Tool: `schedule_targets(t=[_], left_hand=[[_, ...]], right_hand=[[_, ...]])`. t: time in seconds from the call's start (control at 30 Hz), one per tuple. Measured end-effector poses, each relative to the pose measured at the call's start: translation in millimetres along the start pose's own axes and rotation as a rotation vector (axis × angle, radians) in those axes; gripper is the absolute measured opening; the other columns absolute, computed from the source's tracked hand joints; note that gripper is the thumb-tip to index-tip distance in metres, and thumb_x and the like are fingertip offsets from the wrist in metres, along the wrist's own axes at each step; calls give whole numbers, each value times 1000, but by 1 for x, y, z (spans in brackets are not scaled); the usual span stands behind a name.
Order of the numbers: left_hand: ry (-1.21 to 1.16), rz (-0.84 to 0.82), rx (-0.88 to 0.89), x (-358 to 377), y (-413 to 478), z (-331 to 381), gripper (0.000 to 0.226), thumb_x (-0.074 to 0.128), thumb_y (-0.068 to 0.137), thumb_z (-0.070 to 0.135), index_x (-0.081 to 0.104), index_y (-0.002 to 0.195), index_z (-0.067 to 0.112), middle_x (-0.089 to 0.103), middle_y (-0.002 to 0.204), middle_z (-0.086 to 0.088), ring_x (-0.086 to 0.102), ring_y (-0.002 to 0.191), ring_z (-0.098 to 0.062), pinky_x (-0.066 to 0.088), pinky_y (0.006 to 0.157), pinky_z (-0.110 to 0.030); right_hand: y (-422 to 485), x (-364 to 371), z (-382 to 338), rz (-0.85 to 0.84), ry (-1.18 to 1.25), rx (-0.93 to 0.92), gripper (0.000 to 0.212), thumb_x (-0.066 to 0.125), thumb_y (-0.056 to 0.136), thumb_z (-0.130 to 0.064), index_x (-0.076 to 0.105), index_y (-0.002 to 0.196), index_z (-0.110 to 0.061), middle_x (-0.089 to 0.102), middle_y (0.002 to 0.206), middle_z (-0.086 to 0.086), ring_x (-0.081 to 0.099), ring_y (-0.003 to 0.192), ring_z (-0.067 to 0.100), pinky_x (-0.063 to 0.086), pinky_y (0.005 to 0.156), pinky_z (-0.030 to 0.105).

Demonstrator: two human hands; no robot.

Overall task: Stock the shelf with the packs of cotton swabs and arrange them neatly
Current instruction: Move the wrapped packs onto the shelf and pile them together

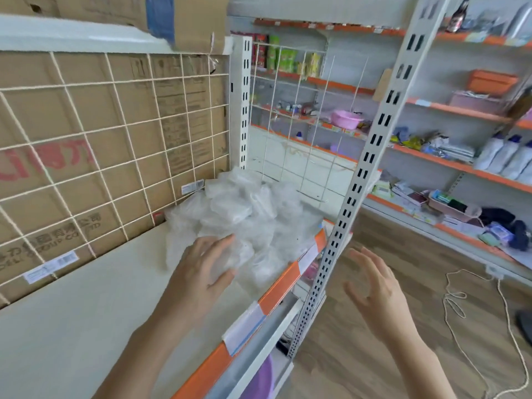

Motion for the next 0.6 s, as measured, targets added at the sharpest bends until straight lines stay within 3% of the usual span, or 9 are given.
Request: schedule_targets(t=[0.1,0.2,0.27,0.37,0.47,0.6], left_hand=[[-45,-69,24,37,40,14,64,34,76,63,43,135,39,45,123,12,42,116,-7,36,97,-24],[-7,-143,76,73,75,29,73,29,77,65,40,140,30,43,126,9,41,118,-9,29,93,-14],[14,-203,79,96,95,37,67,36,85,61,34,143,28,42,129,7,39,119,-10,27,91,-12],[85,-211,105,119,120,40,62,35,89,54,40,141,20,48,124,-3,47,113,-21,36,95,-27],[221,-191,137,135,137,37,64,31,85,52,50,132,13,57,116,-7,55,102,-28,44,88,-39],[254,-189,191,146,149,37,52,41,85,44,61,119,10,66,112,-6,61,99,-29,49,82,-42]], right_hand=[[24,1,23,-11,10,-9,55,75,76,-11,55,127,-16,53,132,8,49,123,29,37,99,39],[41,2,43,-13,23,-11,58,75,76,-11,53,129,-16,53,131,4,49,122,25,40,99,40],[49,1,52,-13,22,-15,59,75,76,-11,53,130,-17,54,130,2,49,122,25,40,98,39],[58,0,64,-7,26,8,60,77,75,-11,53,130,-17,54,129,2,48,122,23,37,96,34],[63,1,72,-7,37,24,58,76,77,-15,52,130,-18,54,130,2,46,124,21,38,97,36],[67,0,77,-16,46,42,57,62,79,-41,51,131,-21,52,132,2,41,125,15,40,98,39]])
Point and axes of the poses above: each hand's wrist, its own y-axis towards the middle knuckle, its own x-axis out of the palm, z = x × y, the point moved 6 cm from there along y, towards the middle knuckle
